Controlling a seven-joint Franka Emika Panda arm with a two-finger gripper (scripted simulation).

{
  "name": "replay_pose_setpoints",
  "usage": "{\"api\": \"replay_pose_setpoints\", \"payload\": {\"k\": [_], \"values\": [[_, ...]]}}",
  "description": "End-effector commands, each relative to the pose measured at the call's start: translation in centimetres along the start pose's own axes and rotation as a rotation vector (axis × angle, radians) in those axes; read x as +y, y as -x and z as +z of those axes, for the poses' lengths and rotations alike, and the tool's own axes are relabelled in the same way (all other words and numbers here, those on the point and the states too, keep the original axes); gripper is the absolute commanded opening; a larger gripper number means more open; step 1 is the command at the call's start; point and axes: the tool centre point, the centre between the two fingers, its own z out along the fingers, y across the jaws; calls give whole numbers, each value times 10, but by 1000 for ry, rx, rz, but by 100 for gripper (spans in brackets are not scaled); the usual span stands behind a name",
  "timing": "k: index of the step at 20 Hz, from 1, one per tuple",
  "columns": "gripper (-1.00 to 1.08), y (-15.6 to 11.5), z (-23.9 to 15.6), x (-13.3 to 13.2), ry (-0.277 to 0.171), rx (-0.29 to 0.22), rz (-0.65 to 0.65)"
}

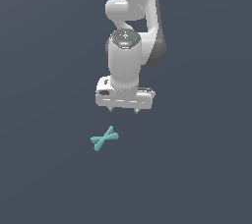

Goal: Pick up the object and move it to a goal position.

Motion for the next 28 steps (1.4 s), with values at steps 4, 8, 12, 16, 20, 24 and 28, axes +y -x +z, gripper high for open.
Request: {"api": "replay_pose_setpoints", "payload": {"k": [4,8,12,16,20,24,28], "values": [[100,-11,16,13,-7,-12,147],[100,-20,32,25,-11,-22,286],[100,-29,49,38,-12,-33,429],[100,-37,66,51,-11,-42,570],[100,-44,82,63,-8,-50,699],[100,-48,95,73,-4,-55,799],[100,-51,104,80,-1,-59,869]]}}
